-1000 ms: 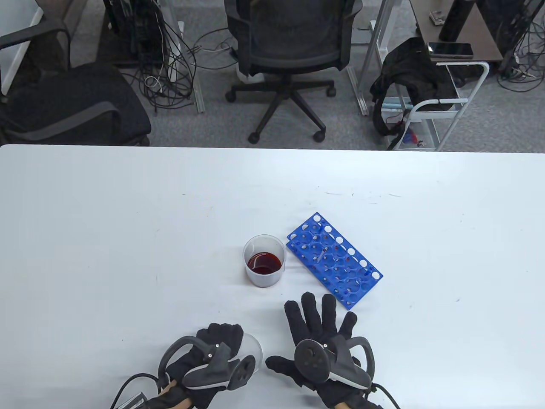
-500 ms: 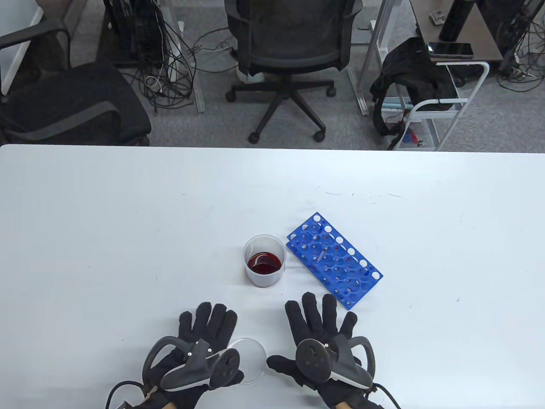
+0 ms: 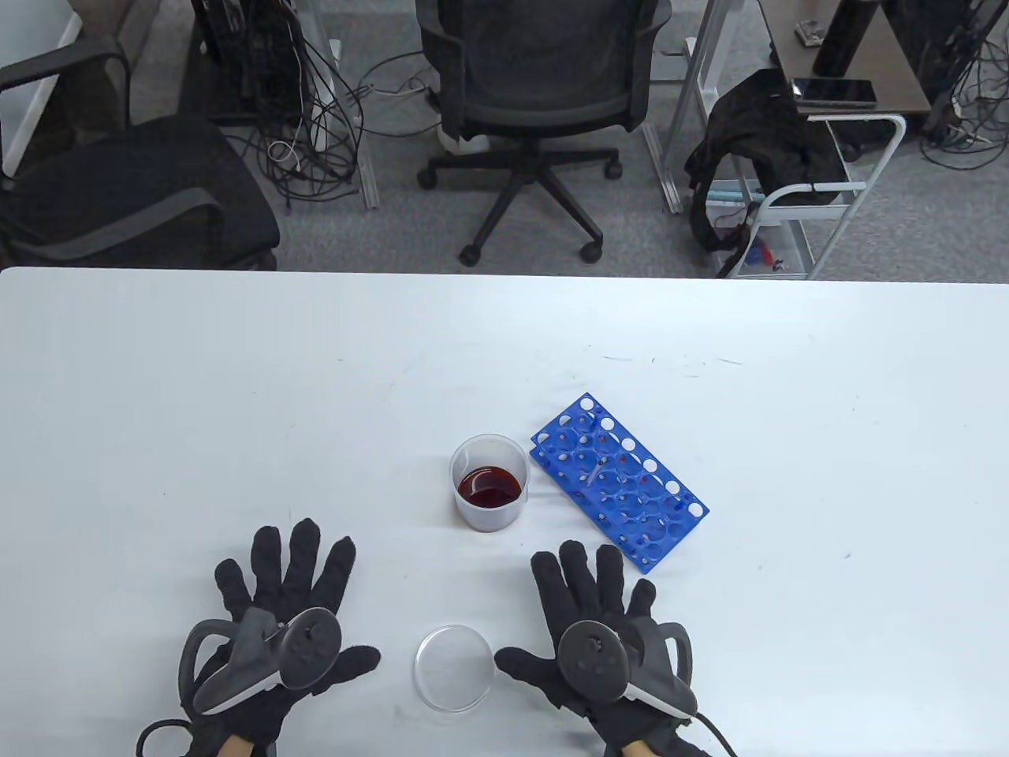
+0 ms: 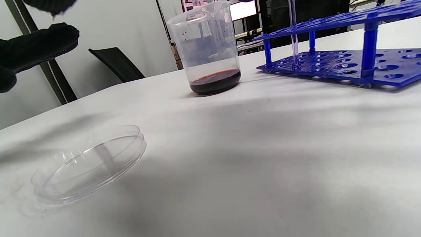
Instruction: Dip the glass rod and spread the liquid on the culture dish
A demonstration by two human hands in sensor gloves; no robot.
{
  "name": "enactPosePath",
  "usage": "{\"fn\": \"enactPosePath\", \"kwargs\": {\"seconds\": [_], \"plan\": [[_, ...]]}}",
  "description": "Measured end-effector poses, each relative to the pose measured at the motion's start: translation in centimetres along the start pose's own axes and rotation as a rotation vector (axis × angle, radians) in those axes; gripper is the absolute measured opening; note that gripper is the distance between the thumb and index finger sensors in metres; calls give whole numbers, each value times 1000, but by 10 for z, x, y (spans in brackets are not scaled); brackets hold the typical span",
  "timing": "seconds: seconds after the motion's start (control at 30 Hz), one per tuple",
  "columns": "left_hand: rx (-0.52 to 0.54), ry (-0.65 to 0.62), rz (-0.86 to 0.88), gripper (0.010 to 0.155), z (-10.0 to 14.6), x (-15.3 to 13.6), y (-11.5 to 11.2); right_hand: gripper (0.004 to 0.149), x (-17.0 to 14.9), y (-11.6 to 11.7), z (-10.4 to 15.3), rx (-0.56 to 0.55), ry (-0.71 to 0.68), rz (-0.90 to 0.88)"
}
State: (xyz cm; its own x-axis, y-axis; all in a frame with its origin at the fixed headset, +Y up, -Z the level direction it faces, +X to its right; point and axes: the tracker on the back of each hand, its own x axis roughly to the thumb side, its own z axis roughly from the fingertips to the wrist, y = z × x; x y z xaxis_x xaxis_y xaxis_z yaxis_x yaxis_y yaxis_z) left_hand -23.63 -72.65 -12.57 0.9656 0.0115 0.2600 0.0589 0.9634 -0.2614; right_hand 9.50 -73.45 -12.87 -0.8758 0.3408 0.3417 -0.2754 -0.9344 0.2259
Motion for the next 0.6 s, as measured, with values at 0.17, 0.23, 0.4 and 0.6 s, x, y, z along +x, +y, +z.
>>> {"fn": "enactPosePath", "kwargs": {"seconds": [0.17,0.23,0.4,0.6], "plan": [[0,-8,-8,112,-1,2,-2,91,-11,-25,0,-295,96,-75],[-14,-8,-18,112,-3,3,-4,87,-19,-38,-4,-414,141,-106],[-30,-10,-20,111,-6,5,-7,80,-39,-59,-25,-572,212,-111],[-30,-7,-23,111,-6,6,-7,71,-50,-72,-56,-602,266,-95]]}}
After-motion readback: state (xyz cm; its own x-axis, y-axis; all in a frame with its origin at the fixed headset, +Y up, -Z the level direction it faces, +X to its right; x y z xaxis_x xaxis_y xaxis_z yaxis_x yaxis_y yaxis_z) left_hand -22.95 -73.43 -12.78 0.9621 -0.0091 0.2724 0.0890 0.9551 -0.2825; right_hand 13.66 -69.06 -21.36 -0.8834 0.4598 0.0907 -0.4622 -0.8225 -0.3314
